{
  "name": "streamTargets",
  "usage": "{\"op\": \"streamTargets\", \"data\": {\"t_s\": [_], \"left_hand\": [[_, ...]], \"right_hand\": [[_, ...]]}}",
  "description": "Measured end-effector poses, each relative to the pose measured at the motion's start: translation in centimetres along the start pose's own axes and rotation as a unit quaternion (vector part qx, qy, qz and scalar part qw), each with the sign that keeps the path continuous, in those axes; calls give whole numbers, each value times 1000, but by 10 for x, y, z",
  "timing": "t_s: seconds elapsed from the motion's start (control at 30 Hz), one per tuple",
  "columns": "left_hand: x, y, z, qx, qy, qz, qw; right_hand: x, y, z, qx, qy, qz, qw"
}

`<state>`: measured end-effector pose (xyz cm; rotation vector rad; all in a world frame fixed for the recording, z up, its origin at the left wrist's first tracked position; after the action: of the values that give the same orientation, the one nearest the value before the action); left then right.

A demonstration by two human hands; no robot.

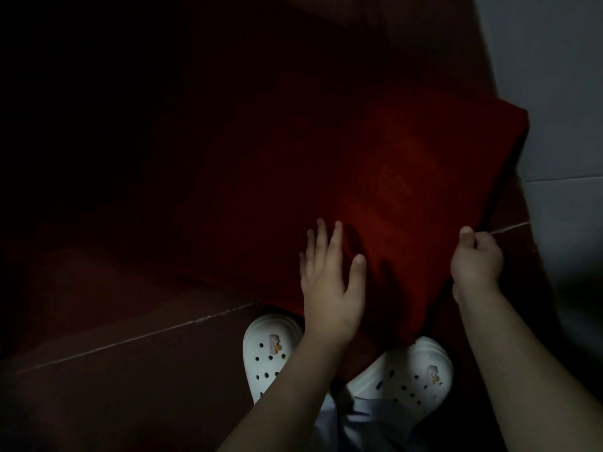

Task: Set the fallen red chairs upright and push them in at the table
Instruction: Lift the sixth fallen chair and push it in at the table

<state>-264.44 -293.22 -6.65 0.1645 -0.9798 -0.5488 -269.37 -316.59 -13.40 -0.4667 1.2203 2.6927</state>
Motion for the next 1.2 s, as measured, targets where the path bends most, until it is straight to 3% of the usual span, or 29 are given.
{"op": "streamTargets", "data": {"t_s": [0.17,0.47,0.77,1.0,1.2], "left_hand": [[7,-1,7,-19,17,-6,1000],[62,8,52,-62,41,-48,996],[130,29,120,-101,18,-216,971],[192,56,173,-40,47,-244,968],[247,100,195,40,35,-282,958]], "right_hand": [[-7,10,14,55,-26,15,998],[-36,66,85,67,-41,37,996],[-106,146,182,93,20,125,988],[-167,198,254,77,102,158,979],[-208,227,309,82,135,114,981]]}}
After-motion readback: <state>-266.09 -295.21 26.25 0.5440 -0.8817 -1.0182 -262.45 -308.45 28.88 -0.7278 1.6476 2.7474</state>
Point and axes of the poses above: each hand's wrist, its own z-axis away from the middle knuckle, its own y-axis out of the back of the hand, x = y × z, the point moved 6 cm from there along -z, towards the middle knuckle, and after that the axes turned 11 degrees about z, right-handed, at the moved point
